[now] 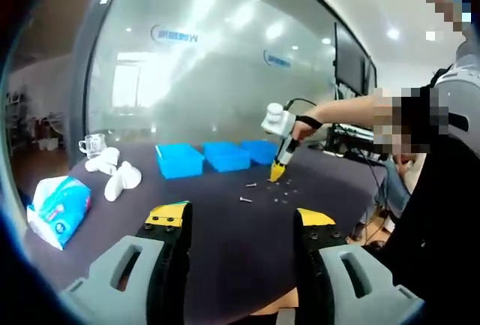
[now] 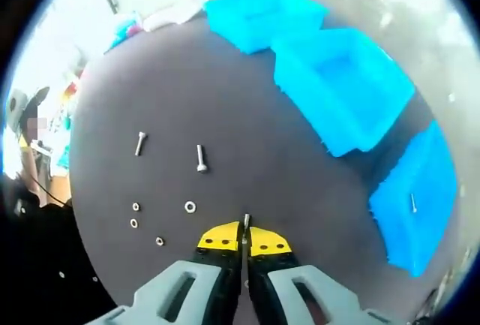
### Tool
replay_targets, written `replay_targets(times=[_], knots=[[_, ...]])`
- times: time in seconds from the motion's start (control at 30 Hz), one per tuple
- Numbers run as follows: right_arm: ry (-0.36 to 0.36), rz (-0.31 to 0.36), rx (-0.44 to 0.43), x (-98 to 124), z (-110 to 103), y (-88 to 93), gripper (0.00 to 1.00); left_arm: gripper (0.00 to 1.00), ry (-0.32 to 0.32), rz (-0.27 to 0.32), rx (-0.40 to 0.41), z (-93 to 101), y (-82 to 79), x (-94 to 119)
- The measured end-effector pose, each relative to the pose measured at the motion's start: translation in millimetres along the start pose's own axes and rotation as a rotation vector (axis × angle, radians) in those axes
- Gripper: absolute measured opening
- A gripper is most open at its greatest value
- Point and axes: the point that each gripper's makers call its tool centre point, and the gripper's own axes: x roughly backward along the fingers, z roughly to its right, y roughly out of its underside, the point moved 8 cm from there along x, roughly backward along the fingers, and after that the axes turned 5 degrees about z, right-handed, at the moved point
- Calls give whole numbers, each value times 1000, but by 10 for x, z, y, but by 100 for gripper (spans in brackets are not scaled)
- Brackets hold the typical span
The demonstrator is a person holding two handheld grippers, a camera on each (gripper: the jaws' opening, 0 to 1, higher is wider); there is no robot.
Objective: Sort the screws, nuts, and washers into the corresponding bins
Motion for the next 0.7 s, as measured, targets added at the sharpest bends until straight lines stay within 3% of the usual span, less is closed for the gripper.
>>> replay_targets(times=[0.13, 0.3, 0.57, 0.7], knots=[[-8, 12, -8, 51, -20, 61, 0, 53, 0, 2, 0, 1, -10, 3], [-14, 98, -38, 179, -16, 94, 0, 53, -4, 11, 6, -11, -28, -1], [19, 392, -178, 546, -16, 289, 0, 53, 6, 23, 7, 7, -62, -22], [66, 505, -188, 706, -40, 448, 0, 53, 7, 29, 9, 6, -81, -37]])
